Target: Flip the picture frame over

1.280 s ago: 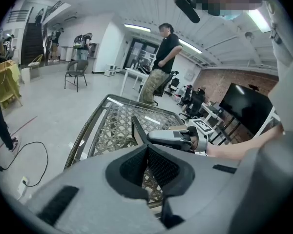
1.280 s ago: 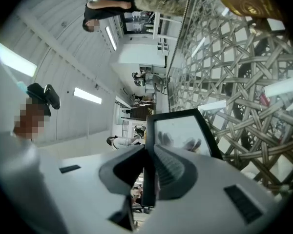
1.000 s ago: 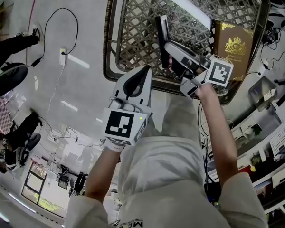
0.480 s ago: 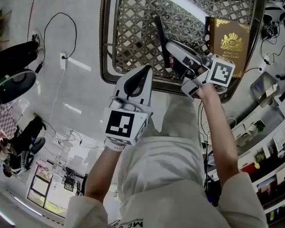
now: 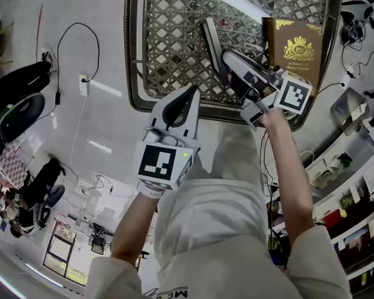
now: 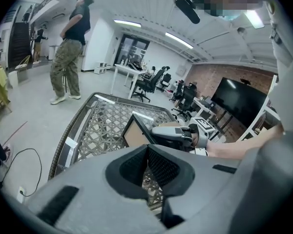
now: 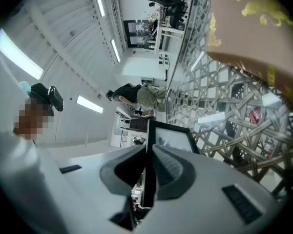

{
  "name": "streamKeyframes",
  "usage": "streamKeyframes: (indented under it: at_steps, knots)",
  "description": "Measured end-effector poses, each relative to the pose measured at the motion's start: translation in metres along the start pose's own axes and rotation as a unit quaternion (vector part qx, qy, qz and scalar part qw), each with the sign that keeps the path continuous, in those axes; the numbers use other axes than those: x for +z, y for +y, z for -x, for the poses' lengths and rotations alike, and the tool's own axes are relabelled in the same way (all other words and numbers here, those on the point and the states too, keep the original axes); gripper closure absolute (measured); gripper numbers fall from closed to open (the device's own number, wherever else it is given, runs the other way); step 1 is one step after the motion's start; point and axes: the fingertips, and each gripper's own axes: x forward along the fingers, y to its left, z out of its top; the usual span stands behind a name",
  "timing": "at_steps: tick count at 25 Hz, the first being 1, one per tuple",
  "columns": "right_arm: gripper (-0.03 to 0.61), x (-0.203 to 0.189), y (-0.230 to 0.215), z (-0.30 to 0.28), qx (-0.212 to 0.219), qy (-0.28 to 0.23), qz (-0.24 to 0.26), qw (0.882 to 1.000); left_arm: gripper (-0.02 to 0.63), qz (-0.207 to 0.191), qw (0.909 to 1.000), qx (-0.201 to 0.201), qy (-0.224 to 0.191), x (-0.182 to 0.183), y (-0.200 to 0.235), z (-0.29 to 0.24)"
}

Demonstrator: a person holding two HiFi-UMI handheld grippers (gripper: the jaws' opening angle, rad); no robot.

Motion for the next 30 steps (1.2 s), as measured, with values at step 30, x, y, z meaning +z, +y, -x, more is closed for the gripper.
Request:
streamKeyframes:
  at_steps: [30]
  knots:
    - [0.56, 0.013, 0.001, 0.048, -0.238, 0.024, 0.267, 0.934, 0.589, -0.011, 0.9997, 0.002, -0.023, 0.025, -0.006, 0.017]
